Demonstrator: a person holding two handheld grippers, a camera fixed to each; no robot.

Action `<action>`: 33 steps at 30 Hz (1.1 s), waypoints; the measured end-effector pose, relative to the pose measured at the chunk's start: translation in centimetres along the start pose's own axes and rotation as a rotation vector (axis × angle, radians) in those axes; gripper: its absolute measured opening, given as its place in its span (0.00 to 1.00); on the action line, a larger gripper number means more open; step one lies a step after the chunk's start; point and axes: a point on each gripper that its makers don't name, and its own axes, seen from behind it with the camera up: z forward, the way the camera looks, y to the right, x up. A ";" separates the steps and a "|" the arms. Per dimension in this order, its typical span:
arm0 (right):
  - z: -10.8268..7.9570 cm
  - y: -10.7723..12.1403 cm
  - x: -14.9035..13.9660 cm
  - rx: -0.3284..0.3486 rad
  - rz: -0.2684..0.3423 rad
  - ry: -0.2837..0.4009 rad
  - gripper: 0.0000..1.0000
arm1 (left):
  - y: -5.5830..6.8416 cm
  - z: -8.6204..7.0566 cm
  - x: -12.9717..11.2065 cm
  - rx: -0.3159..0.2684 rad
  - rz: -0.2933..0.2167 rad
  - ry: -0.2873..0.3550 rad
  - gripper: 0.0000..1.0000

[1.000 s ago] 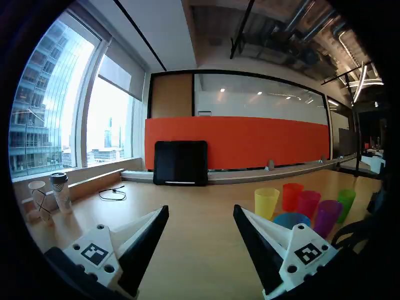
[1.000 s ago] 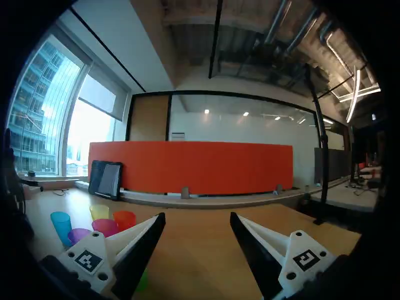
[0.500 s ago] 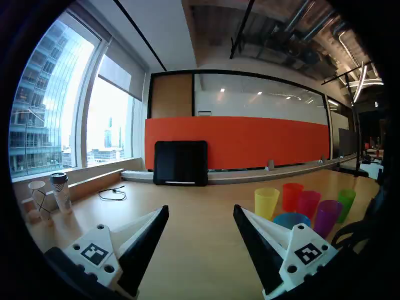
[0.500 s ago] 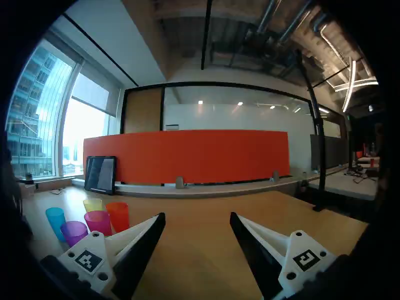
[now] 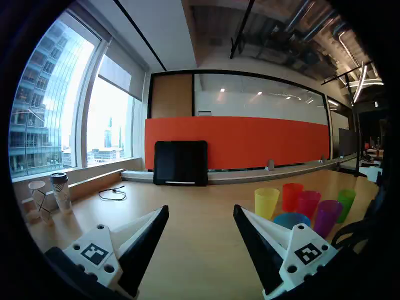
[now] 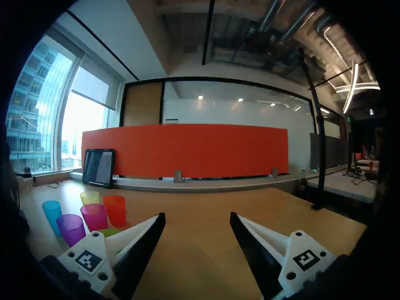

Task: Pour water

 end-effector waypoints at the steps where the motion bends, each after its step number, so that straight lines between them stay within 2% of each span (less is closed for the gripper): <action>1: 0.0 0.0 0.0 0.001 0.000 0.000 1.00 | 0.0 0.0 0.0 0.000 0.000 0.000 0.96; 33: -0.2 0.0 -0.2 0.003 0.001 -0.004 1.00 | -0.1 0.0 0.0 0.000 0.000 0.000 0.96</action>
